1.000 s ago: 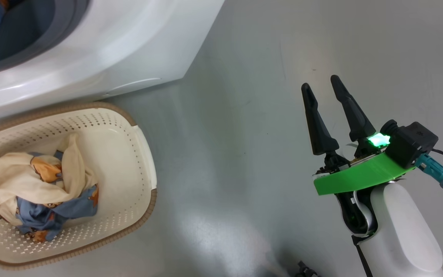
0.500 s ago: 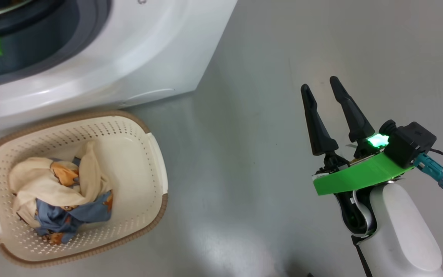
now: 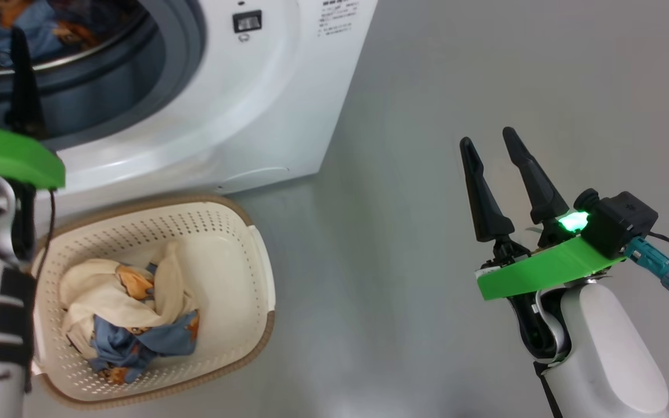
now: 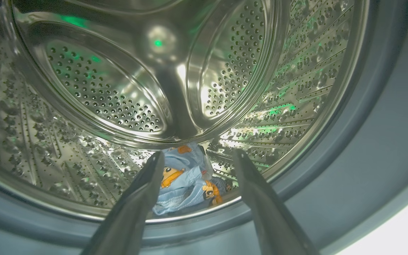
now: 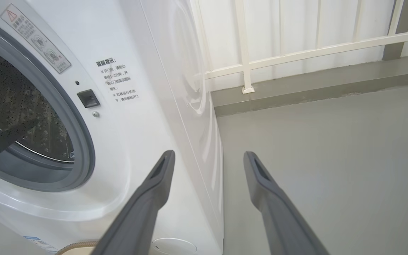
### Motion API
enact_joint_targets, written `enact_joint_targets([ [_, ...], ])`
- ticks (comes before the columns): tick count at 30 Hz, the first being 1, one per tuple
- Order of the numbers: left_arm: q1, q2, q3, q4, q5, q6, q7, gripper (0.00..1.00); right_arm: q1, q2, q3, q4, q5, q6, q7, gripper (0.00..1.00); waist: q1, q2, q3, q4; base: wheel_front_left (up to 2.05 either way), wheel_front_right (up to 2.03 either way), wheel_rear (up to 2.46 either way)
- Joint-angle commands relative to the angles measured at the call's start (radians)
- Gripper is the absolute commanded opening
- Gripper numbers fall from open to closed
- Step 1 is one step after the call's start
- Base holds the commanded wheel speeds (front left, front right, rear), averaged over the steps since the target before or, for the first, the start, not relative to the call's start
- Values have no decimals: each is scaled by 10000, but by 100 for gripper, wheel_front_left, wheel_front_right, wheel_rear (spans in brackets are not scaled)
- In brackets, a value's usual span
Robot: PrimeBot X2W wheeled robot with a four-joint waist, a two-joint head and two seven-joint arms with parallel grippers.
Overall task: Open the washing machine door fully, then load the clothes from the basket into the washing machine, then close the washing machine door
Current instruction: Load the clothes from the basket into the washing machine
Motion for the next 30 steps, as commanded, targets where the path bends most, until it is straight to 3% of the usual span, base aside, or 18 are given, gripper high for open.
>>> enact_joint_targets([
  [1, 403, 373, 323, -476, -61, -21, -53, 100, 324, 60, 140, -173, 53, 16, -48, 100, 0, 0, -415, 271, 0, 0, 0],
  [30, 5654, -795, 1297, -3641, 21, -15, -53, 100, 1476, -517, 116, 320, 167, 16, -48, 100, 0, 0, -3120, 1770, 0, 0, 0],
])
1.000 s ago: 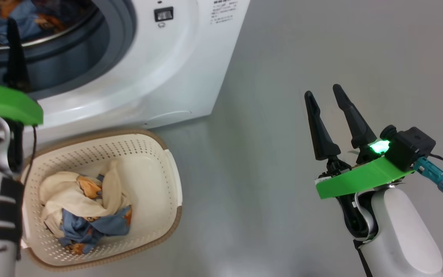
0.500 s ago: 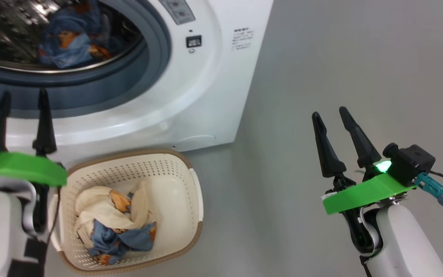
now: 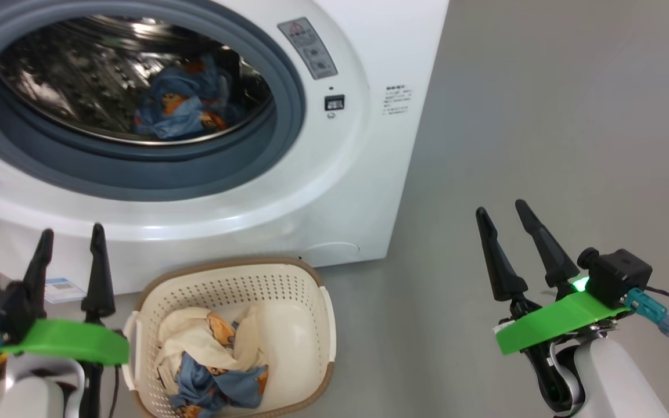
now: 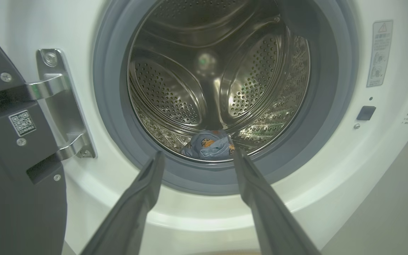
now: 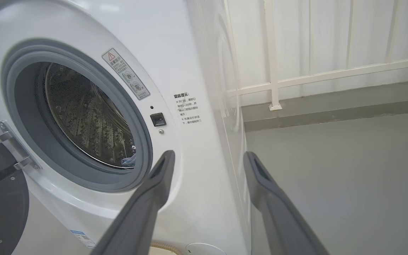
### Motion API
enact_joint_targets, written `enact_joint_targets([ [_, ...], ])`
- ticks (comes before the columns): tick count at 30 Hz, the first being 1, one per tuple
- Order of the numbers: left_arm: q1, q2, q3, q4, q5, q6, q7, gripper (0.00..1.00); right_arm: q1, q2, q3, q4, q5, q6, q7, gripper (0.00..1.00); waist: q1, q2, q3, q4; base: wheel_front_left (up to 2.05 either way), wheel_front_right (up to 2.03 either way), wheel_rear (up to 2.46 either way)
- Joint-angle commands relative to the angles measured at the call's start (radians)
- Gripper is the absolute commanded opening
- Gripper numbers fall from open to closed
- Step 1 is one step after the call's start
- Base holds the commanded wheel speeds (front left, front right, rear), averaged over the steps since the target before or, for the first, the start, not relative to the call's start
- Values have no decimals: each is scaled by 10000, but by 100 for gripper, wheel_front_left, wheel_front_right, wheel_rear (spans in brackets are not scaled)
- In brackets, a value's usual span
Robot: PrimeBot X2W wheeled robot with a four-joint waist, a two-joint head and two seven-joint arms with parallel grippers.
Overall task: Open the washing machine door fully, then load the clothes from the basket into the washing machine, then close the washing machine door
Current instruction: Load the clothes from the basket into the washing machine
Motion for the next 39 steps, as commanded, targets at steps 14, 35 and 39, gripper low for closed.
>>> enact_joint_targets([
  [14, 1507, -482, 648, -1475, 481, 193, -55, 100, 614, -228, 229, -155, 254, 16, -48, 100, 0, 0, -791, 619, 0, 0, 0],
  [35, 1532, -839, 715, -1605, 578, 119, -55, 100, 510, -382, 181, -165, 186, 16, -48, 100, 0, 0, -682, 721, 0, 0, 0],
  [39, 1452, -880, 670, -1559, 552, 101, -55, 100, 500, -375, 196, -160, 179, 16, -48, 100, 0, 0, -652, 711, 0, 0, 0],
])
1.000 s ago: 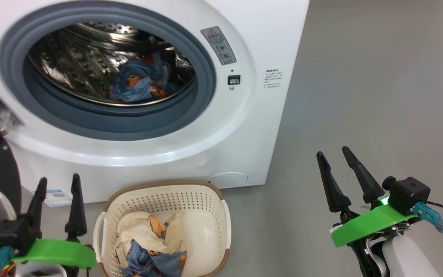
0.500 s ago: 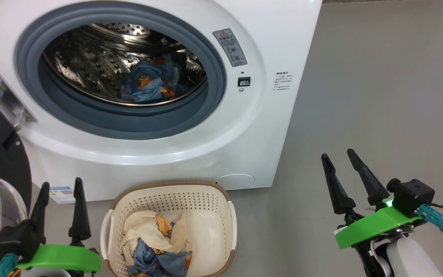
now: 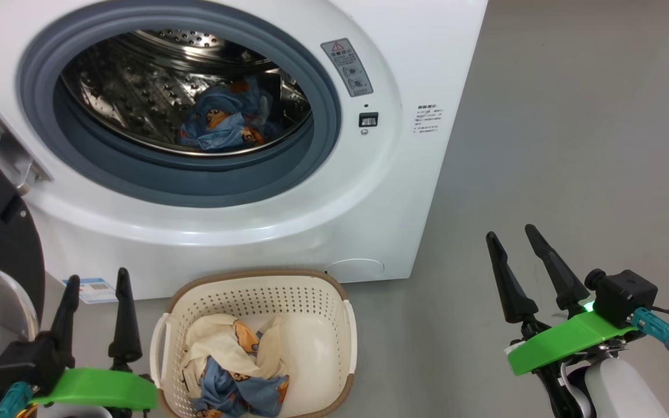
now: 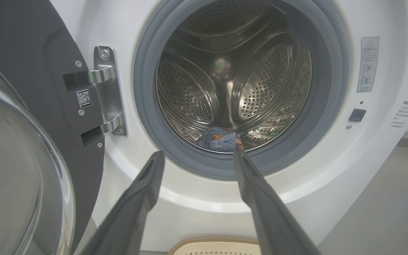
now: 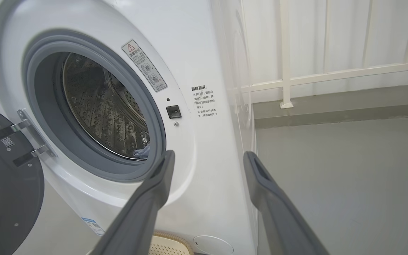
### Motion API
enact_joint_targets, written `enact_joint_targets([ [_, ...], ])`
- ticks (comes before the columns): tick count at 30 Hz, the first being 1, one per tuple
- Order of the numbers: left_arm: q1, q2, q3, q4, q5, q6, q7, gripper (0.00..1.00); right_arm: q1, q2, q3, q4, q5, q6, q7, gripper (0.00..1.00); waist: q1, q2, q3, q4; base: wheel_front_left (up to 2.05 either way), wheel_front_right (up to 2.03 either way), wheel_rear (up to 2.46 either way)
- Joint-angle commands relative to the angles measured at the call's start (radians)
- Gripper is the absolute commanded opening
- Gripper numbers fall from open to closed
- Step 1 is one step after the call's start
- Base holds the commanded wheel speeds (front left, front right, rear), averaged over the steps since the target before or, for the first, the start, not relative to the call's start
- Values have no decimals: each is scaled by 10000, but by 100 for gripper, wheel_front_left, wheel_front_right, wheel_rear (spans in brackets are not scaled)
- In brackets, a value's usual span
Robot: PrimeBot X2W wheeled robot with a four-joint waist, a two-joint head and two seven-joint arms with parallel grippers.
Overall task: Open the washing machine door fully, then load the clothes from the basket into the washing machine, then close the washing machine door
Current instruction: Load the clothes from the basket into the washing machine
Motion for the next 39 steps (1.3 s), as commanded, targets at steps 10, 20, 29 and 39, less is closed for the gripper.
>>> enact_joint_targets([
  [10, -575, 126, 190, 623, 7, -66, -57, 100, -275, -37, 256, -297, 113, 16, -48, 100, 0, 0, 469, -192, 0, 0, 0],
  [20, -1531, 589, -192, 2182, -43, -107, -57, 100, -737, 205, 231, -490, -63, 16, -48, 100, 0, 0, 1840, -426, 0, 0, 0],
  [29, -3224, 1238, -984, 4487, -417, -115, -57, 100, -1521, 469, 219, -731, -258, 16, -48, 100, 0, 0, 3515, -755, 0, 0, 0],
  [39, -4974, 1878, -2337, 7126, -1758, -116, 132, 100, -2168, 706, 349, -989, -408, 16, -48, 100, 0, 0, 5090, -1308, 0, 0, 0],
])
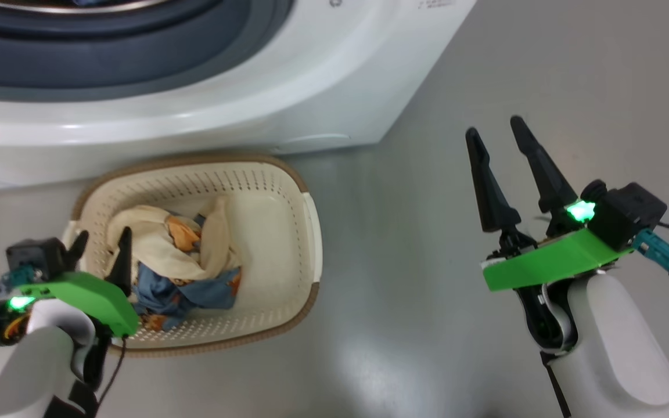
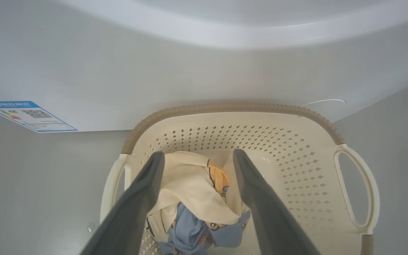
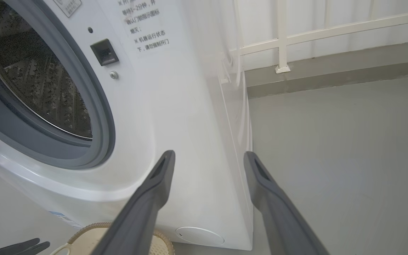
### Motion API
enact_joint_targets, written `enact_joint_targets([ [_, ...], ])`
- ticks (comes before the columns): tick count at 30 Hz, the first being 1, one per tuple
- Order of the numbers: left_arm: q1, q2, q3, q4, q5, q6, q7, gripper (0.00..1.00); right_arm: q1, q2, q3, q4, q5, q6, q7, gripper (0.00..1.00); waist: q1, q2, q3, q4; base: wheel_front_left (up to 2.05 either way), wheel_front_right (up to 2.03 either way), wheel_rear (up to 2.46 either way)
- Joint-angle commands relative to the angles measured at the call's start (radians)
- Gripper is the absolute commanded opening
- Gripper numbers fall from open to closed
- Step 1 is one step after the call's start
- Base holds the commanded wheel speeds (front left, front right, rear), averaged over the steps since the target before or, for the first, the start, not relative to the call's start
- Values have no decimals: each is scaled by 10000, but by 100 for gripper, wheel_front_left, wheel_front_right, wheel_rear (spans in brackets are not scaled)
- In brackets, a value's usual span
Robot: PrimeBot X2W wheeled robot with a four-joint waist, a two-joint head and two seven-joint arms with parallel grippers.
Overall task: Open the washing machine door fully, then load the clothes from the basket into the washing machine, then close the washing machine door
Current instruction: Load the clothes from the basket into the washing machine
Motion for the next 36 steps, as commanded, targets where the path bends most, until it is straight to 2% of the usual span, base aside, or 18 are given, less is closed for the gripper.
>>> enact_joint_targets([
  [1, -183, 433, 170, 47, -126, -12, -10, 100, -76, 136, 230, -300, -115, 16, -48, 100, 0, -1, 978, -560, 0, 0, 0],
  [11, -1436, 927, -891, 1733, -1195, -13, 248, 100, -462, 256, 51, -636, -146, 16, -48, 100, 0, -1, 2212, -1343, 0, 0, 0],
  [23, -2720, 1538, -1915, 3090, -1602, -13, 1309, 100, -601, 277, 212, -935, 220, 16, -48, 100, 0, -1, 3355, -1860, 0, 0, 0],
  [36, -3365, 1510, -2626, 3426, -1997, -13, 2651, 100, -717, 278, 352, -1000, 391, 16, -48, 100, 0, -1, 3684, -2124, 0, 0, 0],
])
